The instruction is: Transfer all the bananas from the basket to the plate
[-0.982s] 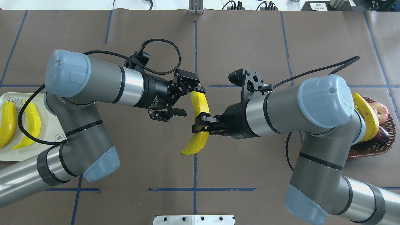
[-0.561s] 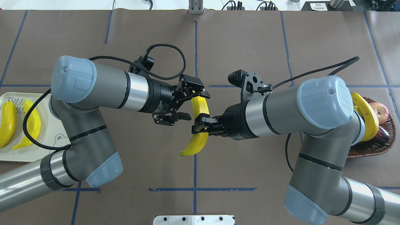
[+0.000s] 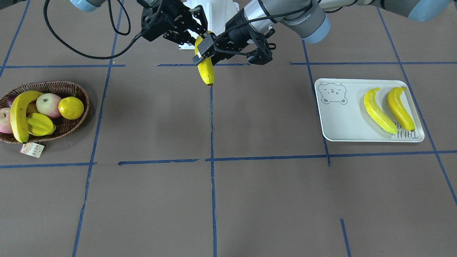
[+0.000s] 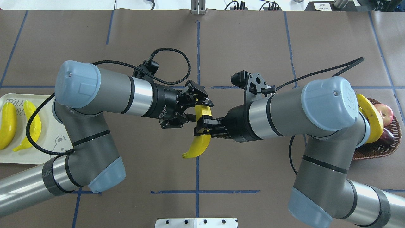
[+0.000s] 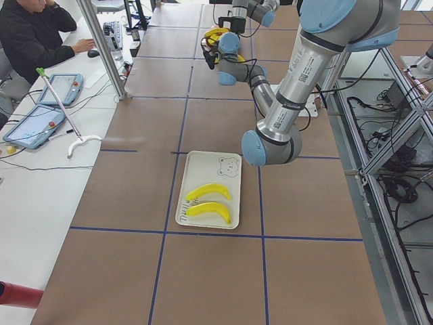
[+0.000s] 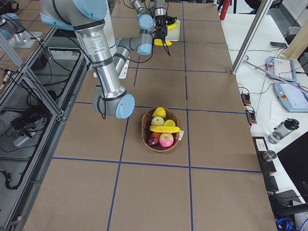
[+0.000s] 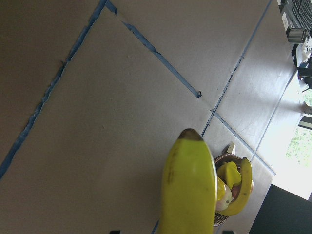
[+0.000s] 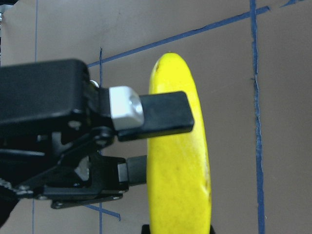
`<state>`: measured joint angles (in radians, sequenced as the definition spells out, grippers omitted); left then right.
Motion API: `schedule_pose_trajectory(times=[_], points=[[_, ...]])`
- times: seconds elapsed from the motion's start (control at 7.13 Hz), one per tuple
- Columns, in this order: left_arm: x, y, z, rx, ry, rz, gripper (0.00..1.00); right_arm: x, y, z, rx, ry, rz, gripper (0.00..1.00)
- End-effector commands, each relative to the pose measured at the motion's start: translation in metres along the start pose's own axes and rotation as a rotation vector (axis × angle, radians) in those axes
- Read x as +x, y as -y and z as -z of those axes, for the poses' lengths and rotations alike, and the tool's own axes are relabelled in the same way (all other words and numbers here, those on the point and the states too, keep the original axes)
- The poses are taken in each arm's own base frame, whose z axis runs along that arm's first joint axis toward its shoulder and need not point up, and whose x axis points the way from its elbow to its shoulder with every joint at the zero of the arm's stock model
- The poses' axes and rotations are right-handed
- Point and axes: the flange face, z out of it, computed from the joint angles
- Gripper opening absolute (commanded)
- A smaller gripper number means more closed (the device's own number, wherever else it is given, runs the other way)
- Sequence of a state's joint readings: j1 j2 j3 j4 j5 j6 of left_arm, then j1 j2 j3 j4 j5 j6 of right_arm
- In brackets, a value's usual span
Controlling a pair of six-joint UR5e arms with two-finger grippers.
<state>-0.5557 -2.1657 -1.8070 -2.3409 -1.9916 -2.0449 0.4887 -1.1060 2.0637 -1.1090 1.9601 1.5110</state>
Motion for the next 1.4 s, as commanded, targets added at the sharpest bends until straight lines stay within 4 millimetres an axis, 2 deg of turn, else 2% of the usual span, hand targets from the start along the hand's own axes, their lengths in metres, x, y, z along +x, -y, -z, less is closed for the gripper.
schedule_pose_trajectory(times=[0.0,0.14,0.56,0.7,0.84,0.98,1.12,1.26], points=[[0.0,0.0,0.002,-0.003,0.0,-0.05,0.0,-0.001,0.0,0.001,0.0,0.002,0.001,0.7],[-0.001,-0.001,0.002,-0.005,0.0,-0.05,0.0,-0.003,0.0,0.005,0.008,0.009,0.003,1.0],[-0.004,0.007,0.006,0.01,0.006,-0.057,0.0,-0.003,0.003,0.009,0.018,0.01,0.003,1.0],[-0.004,0.03,0.011,0.07,0.04,-0.039,0.0,-0.001,0.006,0.018,0.045,0.014,0.005,1.0],[-0.034,0.063,0.026,0.146,0.139,-0.046,0.0,0.002,0.007,0.029,0.059,0.011,0.002,1.0],[-0.059,0.09,0.04,0.194,0.216,-0.148,0.0,0.012,0.014,0.039,0.079,-0.002,-0.005,1.0],[-0.104,0.135,0.07,0.264,0.316,-0.194,0.0,0.025,0.023,0.051,0.099,-0.019,-0.015,1.0],[-0.155,0.169,0.102,0.312,0.405,-0.231,0.0,0.033,0.025,0.058,0.106,-0.027,-0.019,1.0]])
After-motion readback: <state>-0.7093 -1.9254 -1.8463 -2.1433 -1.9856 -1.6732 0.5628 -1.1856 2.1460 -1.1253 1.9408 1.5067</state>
